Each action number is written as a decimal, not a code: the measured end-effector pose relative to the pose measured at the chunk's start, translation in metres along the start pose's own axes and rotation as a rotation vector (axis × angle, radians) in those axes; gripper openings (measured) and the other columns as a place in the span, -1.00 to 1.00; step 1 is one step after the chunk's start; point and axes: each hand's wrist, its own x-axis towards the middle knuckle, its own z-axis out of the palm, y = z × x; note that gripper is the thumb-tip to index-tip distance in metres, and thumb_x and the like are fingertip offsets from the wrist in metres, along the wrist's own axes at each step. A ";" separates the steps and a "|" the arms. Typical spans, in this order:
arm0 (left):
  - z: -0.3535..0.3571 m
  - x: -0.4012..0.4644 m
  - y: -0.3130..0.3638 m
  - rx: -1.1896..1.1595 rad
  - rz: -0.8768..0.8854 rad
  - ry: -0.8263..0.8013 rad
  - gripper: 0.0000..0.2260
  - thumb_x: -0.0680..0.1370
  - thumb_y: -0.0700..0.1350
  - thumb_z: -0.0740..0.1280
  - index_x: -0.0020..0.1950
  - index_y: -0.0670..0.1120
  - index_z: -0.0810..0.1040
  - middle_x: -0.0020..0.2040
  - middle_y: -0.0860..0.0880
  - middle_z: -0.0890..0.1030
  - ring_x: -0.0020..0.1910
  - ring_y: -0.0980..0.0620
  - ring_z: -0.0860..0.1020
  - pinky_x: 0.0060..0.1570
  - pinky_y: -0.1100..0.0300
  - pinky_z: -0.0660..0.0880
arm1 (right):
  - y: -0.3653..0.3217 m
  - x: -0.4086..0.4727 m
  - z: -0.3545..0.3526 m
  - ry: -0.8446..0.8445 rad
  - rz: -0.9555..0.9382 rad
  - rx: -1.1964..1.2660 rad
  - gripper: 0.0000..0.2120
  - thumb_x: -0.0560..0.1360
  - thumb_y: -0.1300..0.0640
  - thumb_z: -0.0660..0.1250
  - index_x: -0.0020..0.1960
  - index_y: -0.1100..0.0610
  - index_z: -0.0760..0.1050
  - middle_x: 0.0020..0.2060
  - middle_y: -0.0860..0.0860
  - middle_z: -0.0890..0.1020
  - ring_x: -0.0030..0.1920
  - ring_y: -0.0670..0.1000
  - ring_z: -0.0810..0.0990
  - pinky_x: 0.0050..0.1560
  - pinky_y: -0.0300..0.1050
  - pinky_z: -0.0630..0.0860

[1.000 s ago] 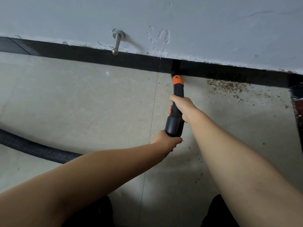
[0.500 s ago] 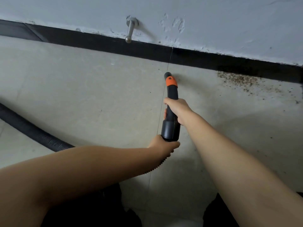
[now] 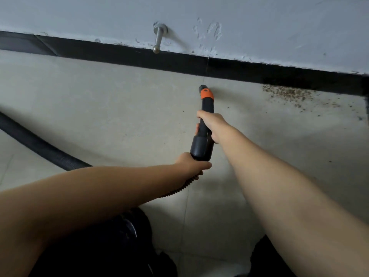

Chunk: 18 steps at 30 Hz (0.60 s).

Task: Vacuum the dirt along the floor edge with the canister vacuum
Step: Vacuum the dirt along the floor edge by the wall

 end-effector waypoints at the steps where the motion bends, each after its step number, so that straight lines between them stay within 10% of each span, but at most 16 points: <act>1: 0.003 -0.002 -0.003 0.051 -0.005 -0.020 -0.69 0.45 -0.11 0.44 0.11 -0.19 0.47 -0.29 -0.07 0.56 -0.38 0.03 0.50 -0.28 0.18 0.49 | 0.007 -0.005 -0.008 0.030 0.009 0.051 -0.88 0.46 0.24 0.31 -0.11 0.20 0.36 -0.44 0.12 0.46 -0.55 0.06 0.44 -0.40 -0.15 0.50; 18: 0.100 -0.021 0.017 0.344 0.081 -0.226 -0.71 0.47 -0.11 0.41 0.13 -0.17 0.46 -0.27 -0.04 0.54 -0.40 0.07 0.48 -0.45 0.30 0.42 | 0.051 -0.048 -0.139 0.327 -0.003 0.339 -0.89 0.50 0.26 0.26 -0.13 0.20 0.32 -0.41 0.12 0.46 -0.55 0.05 0.43 -0.49 -0.18 0.48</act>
